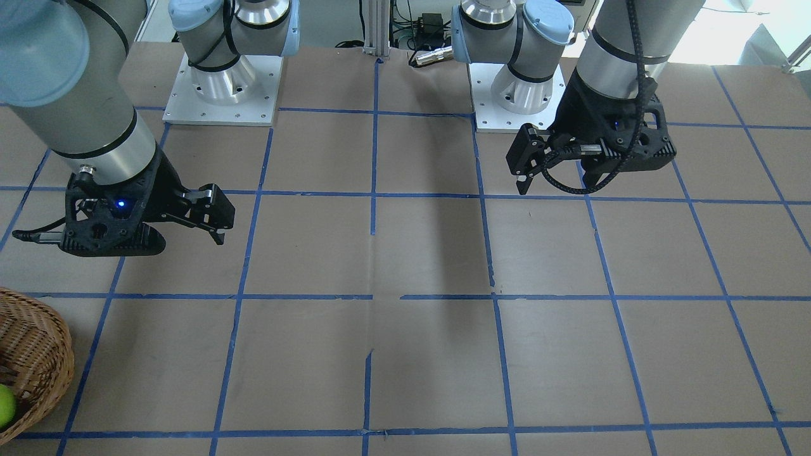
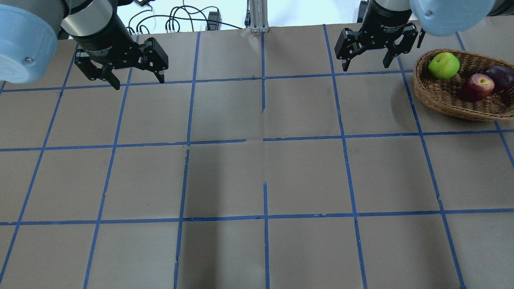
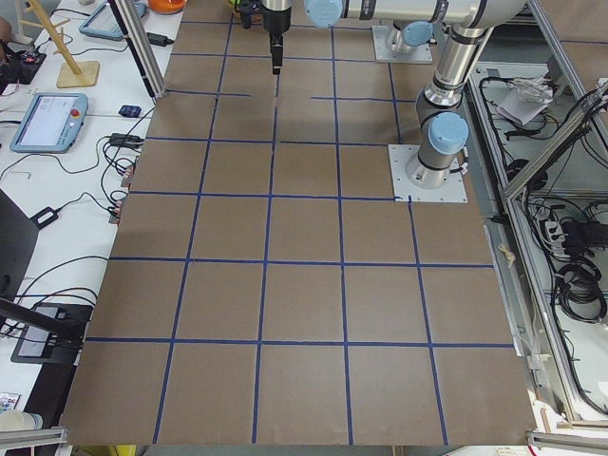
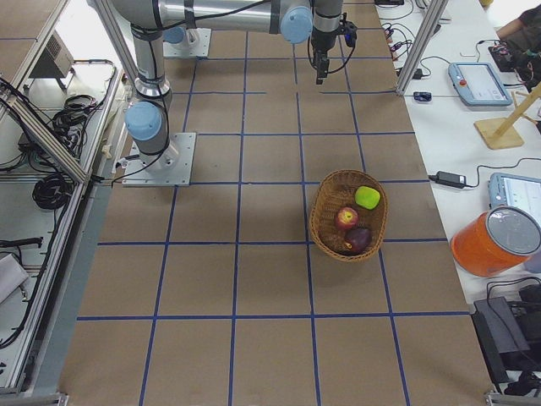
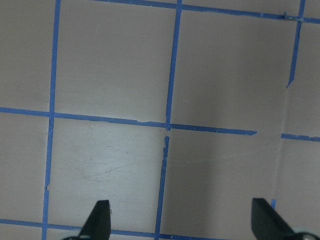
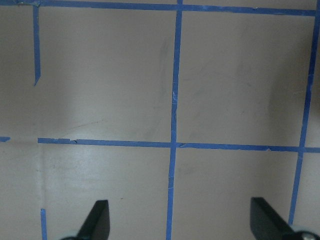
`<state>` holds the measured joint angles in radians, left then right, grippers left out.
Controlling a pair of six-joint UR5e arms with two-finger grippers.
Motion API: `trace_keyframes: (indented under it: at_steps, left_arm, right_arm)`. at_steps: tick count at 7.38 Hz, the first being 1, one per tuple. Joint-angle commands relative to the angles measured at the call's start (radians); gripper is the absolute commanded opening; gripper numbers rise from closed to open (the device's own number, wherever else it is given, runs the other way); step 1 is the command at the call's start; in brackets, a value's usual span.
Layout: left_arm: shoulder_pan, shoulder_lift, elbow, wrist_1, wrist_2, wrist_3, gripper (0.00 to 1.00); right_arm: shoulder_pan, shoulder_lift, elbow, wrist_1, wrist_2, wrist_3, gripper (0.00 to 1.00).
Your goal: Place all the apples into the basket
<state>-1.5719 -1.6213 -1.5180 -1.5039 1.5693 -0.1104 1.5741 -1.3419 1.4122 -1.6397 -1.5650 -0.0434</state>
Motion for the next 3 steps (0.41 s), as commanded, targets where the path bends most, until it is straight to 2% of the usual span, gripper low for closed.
trace_keyframes:
  at_steps: [1, 3]
  left_arm:
    - [0.000, -0.002, 0.001, 0.001, 0.000, -0.002, 1.00]
    - [0.001, 0.010, -0.001, -0.001, -0.002, 0.000, 1.00]
  right_arm:
    - [0.000, 0.003, 0.005, 0.001, -0.003, -0.001, 1.00]
    - [-0.005, 0.000, 0.001, 0.001, -0.007, -0.003, 1.00]
